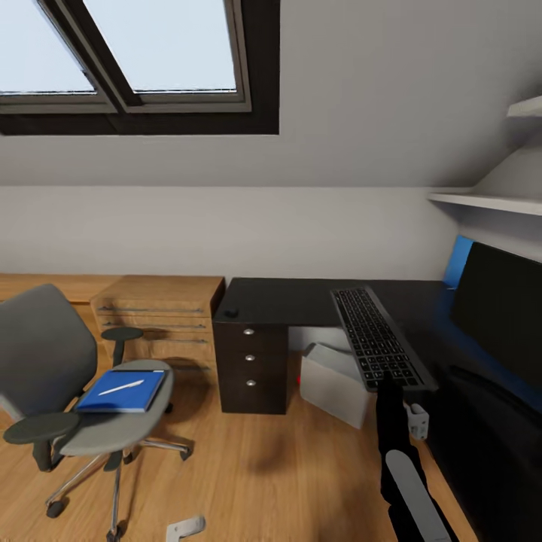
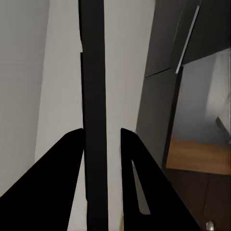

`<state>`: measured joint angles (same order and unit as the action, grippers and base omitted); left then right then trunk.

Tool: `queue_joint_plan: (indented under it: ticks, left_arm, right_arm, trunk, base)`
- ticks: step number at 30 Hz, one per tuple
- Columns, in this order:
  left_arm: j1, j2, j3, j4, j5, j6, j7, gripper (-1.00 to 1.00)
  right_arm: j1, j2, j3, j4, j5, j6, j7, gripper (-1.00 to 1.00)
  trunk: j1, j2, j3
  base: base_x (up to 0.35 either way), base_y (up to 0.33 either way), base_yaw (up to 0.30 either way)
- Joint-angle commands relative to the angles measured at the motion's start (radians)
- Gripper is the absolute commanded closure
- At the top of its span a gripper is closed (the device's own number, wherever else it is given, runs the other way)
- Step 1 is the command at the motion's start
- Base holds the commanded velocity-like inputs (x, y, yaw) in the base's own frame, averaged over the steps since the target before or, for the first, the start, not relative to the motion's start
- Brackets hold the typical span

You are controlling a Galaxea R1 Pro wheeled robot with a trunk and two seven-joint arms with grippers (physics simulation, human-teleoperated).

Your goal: In the bedroom, organize the workspace by keeping the computer under the desk, ensuring the monitor is on the desk, placing the keyboard on the desk next to the monitor, placing the mouse on the desk next to the keyboard, moving the folder from the swivel chair onto the desk next to the mouse, stacking the notebook on top of the folder with the pen on top of the notebook, and positioning the swivel chair next to the desk.

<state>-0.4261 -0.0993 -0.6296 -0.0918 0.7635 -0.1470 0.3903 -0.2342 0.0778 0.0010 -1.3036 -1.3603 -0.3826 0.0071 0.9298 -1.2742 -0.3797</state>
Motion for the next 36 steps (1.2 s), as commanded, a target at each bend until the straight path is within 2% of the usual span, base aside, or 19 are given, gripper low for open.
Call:
queue_joint_plan:
  ticks: [1, 8, 13, 20, 33, 36]
  left_arm:
    - [0.0, 0.0, -0.009, 0.0, 0.01, -0.003, 0.004, -1.0]
    - [0.0, 0.001, -0.007, 0.0, 0.011, -0.003, 0.004, -1.0]
    - [-0.001, 0.001, -0.007, 0.0, 0.011, -0.003, 0.004, -1.0]
    - [0.0, 0.001, -0.007, 0.0, 0.011, -0.002, 0.004, -1.0]
    - [-0.001, 0.001, -0.007, 0.0, 0.011, -0.002, 0.004, -1.0]
    - [-0.001, 0.001, -0.008, 0.0, 0.011, -0.002, 0.004, -1.0]
  right_arm:
    - [-0.001, 0.0, 0.0, 0.0, -0.002, -0.002, -0.001, 1.0]
    - [-0.001, 0.002, 0.007, 0.033, -0.003, 0.002, 0.002, 1.0]
    - [-0.001, -0.001, 0.041, 0.042, 0.001, 0.002, 0.004, 1.0]
    - [-0.001, 0.001, 0.054, 0.044, -0.003, 0.001, 0.003, 1.0]
    - [-0.001, 0.002, 0.053, 0.044, -0.005, -0.003, 0.002, 1.0]
    - [-0.001, 0.002, 0.051, 0.044, -0.005, -0.002, 0.002, 1.0]
  trunk:
    - [-0.001, -0.001, -0.002]
    - [-0.001, -0.001, -0.008]
    - [-0.001, -0.001, -0.008]
    - [-0.001, -0.001, -0.008]
    - [-0.001, -0.001, -0.008]
    - [-0.001, -0.001, -0.008]
  base:
    - [-0.338, -0.032, -0.169]
    - [-0.292, -0.17, -0.111]
    - [-0.175, -0.3, -0.004]
    - [-0.181, -0.286, 0.0]
    - [-0.331, -0.018, 0.0]
    - [-0.043, -0.044, 0.0]
